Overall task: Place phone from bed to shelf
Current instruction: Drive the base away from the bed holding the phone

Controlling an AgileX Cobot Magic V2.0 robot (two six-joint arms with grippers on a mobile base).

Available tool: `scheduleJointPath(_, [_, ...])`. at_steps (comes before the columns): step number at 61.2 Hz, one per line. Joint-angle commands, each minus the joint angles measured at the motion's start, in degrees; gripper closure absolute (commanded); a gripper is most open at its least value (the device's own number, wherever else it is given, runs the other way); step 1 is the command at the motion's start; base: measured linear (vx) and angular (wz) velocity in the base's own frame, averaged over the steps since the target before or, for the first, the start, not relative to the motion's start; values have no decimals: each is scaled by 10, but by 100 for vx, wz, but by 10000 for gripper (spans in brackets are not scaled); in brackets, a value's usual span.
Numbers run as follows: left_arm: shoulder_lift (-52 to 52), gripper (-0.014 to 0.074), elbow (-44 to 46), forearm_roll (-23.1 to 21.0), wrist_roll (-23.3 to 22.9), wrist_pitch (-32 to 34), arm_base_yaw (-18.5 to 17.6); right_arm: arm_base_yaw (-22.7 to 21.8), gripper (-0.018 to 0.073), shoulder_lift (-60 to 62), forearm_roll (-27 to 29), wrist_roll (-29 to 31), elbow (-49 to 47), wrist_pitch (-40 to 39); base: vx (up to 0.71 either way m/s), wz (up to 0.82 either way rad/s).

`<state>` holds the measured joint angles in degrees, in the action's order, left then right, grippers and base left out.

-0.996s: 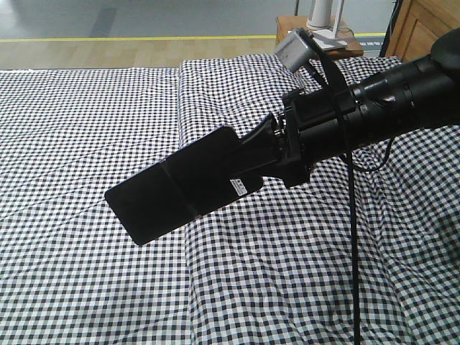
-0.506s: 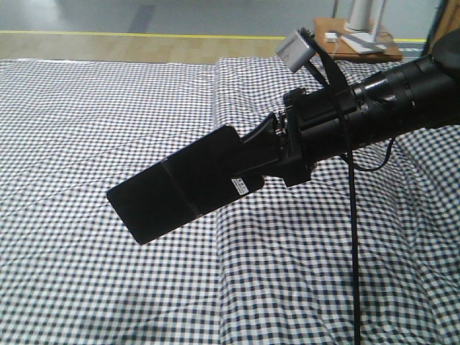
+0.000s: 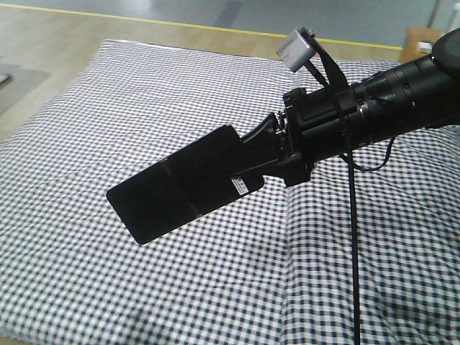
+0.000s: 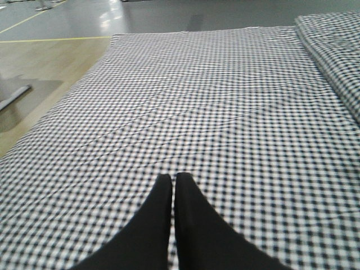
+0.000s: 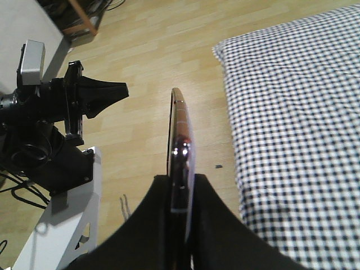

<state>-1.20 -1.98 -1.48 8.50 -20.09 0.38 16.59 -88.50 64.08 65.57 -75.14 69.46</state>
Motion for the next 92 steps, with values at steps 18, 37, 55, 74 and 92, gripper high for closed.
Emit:
scheduleJointPath(18, [-2,595,13,-5,-3,42,-4,-1,561,25,49,7,-16,43,-13,52])
scheduleJointPath(37, [-2,595,13,-5,-3,42,-4,-1,561,25,49,7,-16,43,-14,57])
scheduleJointPath(55, [-2,595,13,-5,-3,42,-4,-1,561,25,49,7,-16,43,-13,68])
scheduleJointPath(74, [-2,595,13,-5,-3,42,-4,-1,561,25,49,7,-16,43,-10,71])
scheduleJointPath(92, [-2,595,13,-5,-3,42,-4,-1,561,25,49,7,-16,43,-6,58])
